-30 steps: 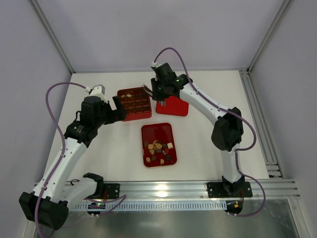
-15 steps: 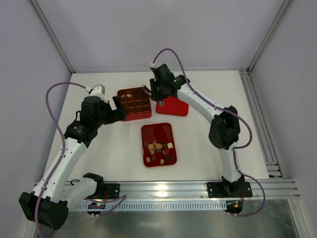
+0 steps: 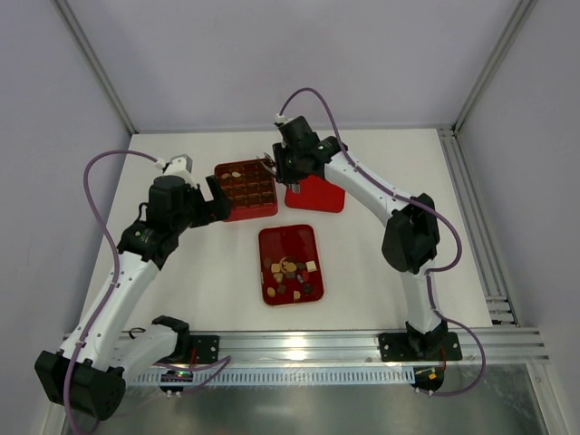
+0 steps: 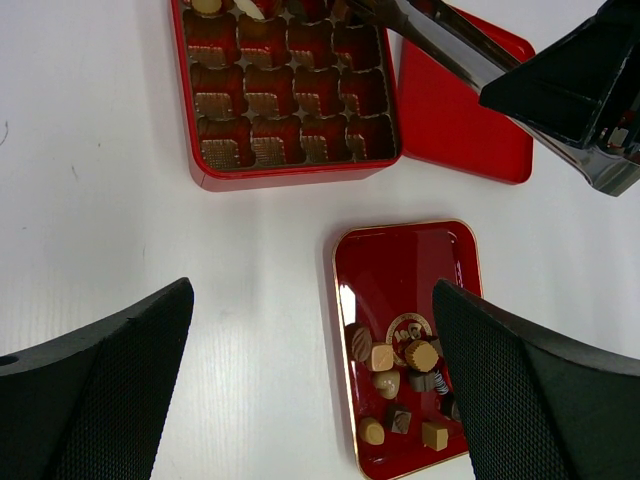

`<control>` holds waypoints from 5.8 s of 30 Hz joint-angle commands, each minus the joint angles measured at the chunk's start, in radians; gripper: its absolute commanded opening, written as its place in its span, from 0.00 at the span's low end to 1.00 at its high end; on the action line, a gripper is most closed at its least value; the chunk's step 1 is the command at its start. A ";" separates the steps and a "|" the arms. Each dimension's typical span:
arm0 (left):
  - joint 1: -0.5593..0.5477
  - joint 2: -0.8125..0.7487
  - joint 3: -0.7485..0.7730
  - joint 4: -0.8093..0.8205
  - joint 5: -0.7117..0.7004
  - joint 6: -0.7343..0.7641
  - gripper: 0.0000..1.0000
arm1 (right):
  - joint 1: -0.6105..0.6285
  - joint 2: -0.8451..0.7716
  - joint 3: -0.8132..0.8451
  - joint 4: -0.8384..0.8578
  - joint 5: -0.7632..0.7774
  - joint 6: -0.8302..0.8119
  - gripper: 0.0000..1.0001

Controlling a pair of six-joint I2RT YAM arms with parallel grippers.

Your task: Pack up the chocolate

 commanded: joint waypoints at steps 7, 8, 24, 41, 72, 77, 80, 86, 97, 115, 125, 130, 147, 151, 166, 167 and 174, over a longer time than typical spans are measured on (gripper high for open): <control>0.006 0.005 0.001 0.037 0.008 0.003 1.00 | 0.001 -0.091 0.061 -0.015 0.004 0.003 0.39; 0.004 0.006 0.001 0.038 0.009 0.003 1.00 | 0.001 -0.105 0.050 -0.025 0.002 0.007 0.38; 0.006 0.010 -0.001 0.038 0.014 0.001 1.00 | 0.197 -0.683 -0.569 -0.123 0.050 0.058 0.38; 0.006 0.006 -0.004 0.040 0.011 0.000 1.00 | 0.372 -0.802 -0.758 -0.273 0.068 0.115 0.38; 0.006 0.010 -0.002 0.038 0.012 0.001 1.00 | 0.430 -0.794 -0.703 -0.353 0.104 0.108 0.39; 0.006 0.008 -0.004 0.037 0.009 0.001 1.00 | 0.445 -0.791 -0.703 -0.358 0.096 0.108 0.39; 0.006 0.010 -0.002 0.040 0.009 0.001 1.00 | 0.461 -0.786 -0.694 -0.371 0.093 0.112 0.39; 0.006 0.011 -0.004 0.038 0.011 -0.002 1.00 | 0.482 -0.780 -0.685 -0.382 0.094 0.112 0.39; 0.006 0.010 -0.004 0.038 0.008 0.001 1.00 | 0.492 -0.743 -0.700 -0.359 0.081 0.099 0.39; 0.004 0.011 -0.002 0.037 0.011 0.001 1.00 | 0.516 -0.717 -0.692 -0.367 0.057 0.095 0.39; 0.006 0.007 -0.002 0.037 0.008 0.001 1.00 | 0.516 -0.717 -0.658 -0.377 0.070 0.087 0.38; 0.006 0.005 -0.002 0.037 0.006 0.000 1.00 | 0.516 -0.708 -0.651 -0.382 0.091 0.084 0.38; 0.006 0.002 -0.002 0.035 0.005 0.000 1.00 | 0.516 -0.697 -0.657 -0.408 0.104 0.092 0.39; 0.006 0.002 -0.002 0.035 0.005 0.000 1.00 | 0.516 -0.691 -0.669 -0.399 0.093 0.089 0.39; 0.006 0.002 -0.004 0.035 0.000 0.001 1.00 | 0.515 -0.656 -0.686 -0.361 0.097 0.072 0.39; 0.006 0.002 -0.002 0.035 0.002 0.001 1.00 | 0.515 -0.653 -0.683 -0.361 0.100 0.070 0.39; 0.006 0.002 -0.002 0.035 0.000 0.003 1.00 | 0.508 -0.638 -0.685 -0.341 0.105 0.067 0.39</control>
